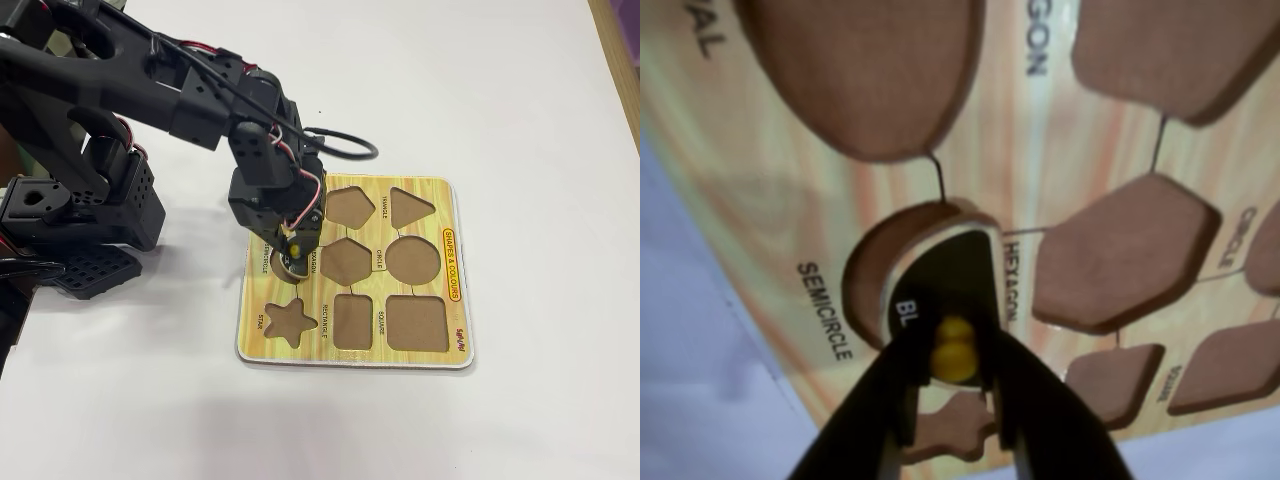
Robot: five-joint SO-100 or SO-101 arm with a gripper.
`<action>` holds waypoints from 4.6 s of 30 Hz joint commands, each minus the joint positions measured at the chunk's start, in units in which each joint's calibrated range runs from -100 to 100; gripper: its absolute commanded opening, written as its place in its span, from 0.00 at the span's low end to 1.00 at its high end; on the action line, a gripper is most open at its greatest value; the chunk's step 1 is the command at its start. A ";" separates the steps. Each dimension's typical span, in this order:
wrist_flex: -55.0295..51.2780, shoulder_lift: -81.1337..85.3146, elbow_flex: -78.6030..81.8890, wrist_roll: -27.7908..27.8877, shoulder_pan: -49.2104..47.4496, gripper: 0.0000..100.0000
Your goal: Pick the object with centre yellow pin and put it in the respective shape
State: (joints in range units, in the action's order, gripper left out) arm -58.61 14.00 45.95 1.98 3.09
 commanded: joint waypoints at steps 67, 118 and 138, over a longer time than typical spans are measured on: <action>-1.98 1.14 0.54 -1.82 2.19 0.22; 4.25 53.19 19.33 -46.75 -5.63 0.22; 9.95 84.32 52.61 -55.22 -5.63 0.22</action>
State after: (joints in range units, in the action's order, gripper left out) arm -52.96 98.37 94.15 -53.15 -2.53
